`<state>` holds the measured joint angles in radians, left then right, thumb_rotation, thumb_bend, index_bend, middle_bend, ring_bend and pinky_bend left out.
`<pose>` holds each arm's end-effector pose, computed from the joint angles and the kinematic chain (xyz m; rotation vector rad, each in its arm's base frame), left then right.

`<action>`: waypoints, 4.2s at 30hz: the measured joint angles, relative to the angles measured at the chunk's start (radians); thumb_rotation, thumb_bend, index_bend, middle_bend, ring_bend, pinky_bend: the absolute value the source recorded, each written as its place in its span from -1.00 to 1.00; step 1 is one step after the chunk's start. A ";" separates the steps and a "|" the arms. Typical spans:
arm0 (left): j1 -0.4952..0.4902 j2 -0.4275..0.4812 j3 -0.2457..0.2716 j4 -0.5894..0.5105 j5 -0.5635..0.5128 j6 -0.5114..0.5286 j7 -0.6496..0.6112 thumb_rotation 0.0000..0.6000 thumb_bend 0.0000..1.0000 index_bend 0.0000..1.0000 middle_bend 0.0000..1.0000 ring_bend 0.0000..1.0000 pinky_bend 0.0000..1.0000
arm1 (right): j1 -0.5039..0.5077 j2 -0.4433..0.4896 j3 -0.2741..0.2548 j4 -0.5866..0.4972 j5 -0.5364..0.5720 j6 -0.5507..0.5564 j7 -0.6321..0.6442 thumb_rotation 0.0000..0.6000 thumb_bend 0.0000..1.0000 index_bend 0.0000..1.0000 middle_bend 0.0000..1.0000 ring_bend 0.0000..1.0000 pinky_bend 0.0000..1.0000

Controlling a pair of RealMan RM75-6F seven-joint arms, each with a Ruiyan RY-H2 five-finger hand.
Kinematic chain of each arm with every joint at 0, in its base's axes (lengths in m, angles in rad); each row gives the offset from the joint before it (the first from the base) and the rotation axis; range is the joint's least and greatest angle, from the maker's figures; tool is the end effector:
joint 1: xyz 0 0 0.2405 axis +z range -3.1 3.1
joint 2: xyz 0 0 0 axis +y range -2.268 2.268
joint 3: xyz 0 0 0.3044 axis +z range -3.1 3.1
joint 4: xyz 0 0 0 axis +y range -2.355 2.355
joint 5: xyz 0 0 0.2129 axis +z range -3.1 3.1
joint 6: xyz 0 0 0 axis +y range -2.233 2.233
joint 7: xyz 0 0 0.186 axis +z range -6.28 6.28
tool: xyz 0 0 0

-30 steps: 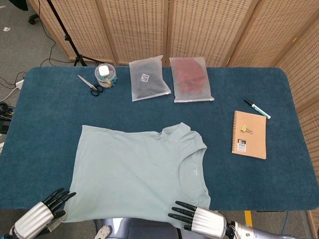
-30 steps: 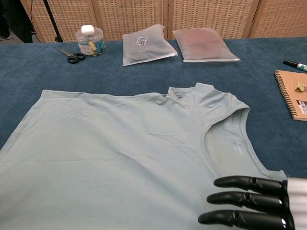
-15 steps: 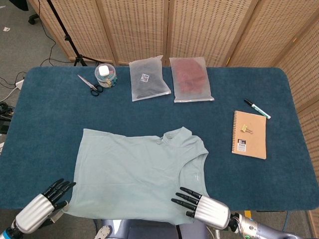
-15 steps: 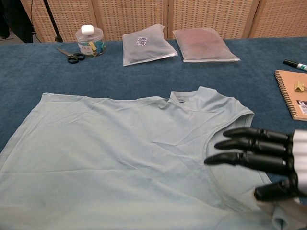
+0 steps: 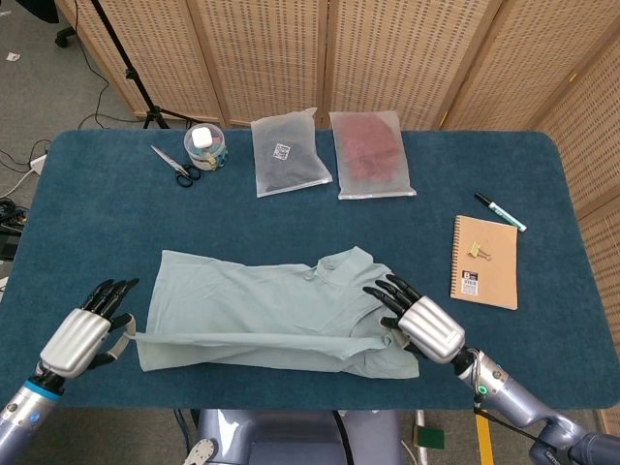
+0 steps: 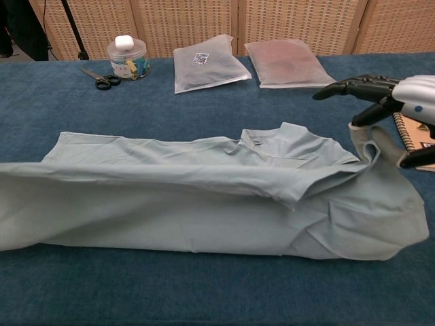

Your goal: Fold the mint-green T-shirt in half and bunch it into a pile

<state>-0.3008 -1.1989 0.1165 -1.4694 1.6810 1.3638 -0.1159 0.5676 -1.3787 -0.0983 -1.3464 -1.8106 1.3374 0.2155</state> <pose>-0.3253 0.2584 0.1005 -1.8186 -0.9238 -0.9590 -0.2283 -0.3229 0.0315 2.0989 -0.7614 1.2571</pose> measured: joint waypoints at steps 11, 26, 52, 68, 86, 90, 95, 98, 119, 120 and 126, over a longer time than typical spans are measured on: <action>-0.145 0.005 -0.154 -0.095 -0.284 -0.277 0.202 1.00 0.25 0.52 -1.00 -1.00 -1.00 | 0.097 -0.067 0.119 0.093 0.191 -0.240 0.037 1.00 0.65 0.27 -0.81 -1.00 -1.00; -0.308 -0.097 -0.260 -0.029 -0.578 -0.477 0.408 1.00 0.25 0.52 -1.00 -1.00 -1.00 | 0.196 -0.202 0.211 0.310 0.341 -0.432 0.053 1.00 0.65 0.27 -0.81 -1.00 -1.00; -0.434 -0.257 -0.249 0.176 -0.923 -0.524 0.619 1.00 0.25 0.52 -1.00 -1.00 -1.00 | 0.261 -0.332 0.251 0.506 0.429 -0.549 0.021 1.00 0.61 0.27 -0.81 -1.00 -1.00; -0.452 -0.311 -0.250 0.223 -1.019 -0.487 0.698 1.00 -0.04 -1.00 -1.00 -1.00 -1.00 | 0.280 -0.377 0.257 0.588 0.439 -0.575 0.038 1.00 0.55 0.27 -0.81 -1.00 -1.00; -0.425 -0.262 -0.268 0.163 -0.932 -0.446 0.599 1.00 -0.13 -1.00 -1.00 -1.00 -1.00 | 0.285 -0.390 0.265 0.615 0.462 -0.597 0.008 1.00 -0.03 -0.84 -1.00 -1.00 -1.00; -0.414 -0.241 -0.269 0.142 -0.912 -0.439 0.579 1.00 -0.13 -1.00 -1.00 -1.00 -1.00 | 0.282 -0.395 0.293 0.610 0.522 -0.617 -0.058 1.00 -0.62 -1.00 -1.00 -1.00 -1.00; -0.407 -0.230 -0.269 0.132 -0.900 -0.437 0.568 1.00 -0.13 -1.00 -1.00 -1.00 -1.00 | 0.270 -0.402 0.332 0.587 0.572 -0.580 -0.119 1.00 -0.79 -1.00 -1.00 -1.00 -1.00; -0.404 -0.225 -0.269 0.127 -0.895 -0.436 0.562 1.00 -0.13 -1.00 -1.00 -1.00 -1.00 | 0.262 -0.404 0.345 0.576 0.581 -0.544 -0.139 1.00 -0.79 -1.00 -1.00 -1.00 -1.00; -0.375 -0.192 -0.236 0.111 -0.822 -0.472 0.499 1.00 -0.12 -1.00 -1.00 -1.00 -1.00 | -0.048 -0.015 0.252 0.033 0.380 -0.045 -0.124 1.00 -0.91 -1.00 -1.00 -1.00 -1.00; -0.375 -0.194 -0.235 0.112 -0.821 -0.472 0.499 1.00 -0.12 -1.00 -1.00 -1.00 -1.00 | -0.075 -0.008 0.237 0.027 0.355 0.004 -0.130 1.00 -0.92 -1.00 -1.00 -1.00 -1.00; -0.374 -0.218 -0.236 0.138 -0.816 -0.463 0.498 1.00 -0.10 -1.00 -1.00 -1.00 -1.00 | -0.213 0.004 0.156 0.023 0.236 0.220 -0.156 1.00 -0.94 -1.00 -1.00 -1.00 -1.00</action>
<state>-0.6750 -1.4171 -0.1194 -1.3319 0.8650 0.9006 0.3822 0.3549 -1.3744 0.0577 -1.3230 -1.5746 1.5579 0.0595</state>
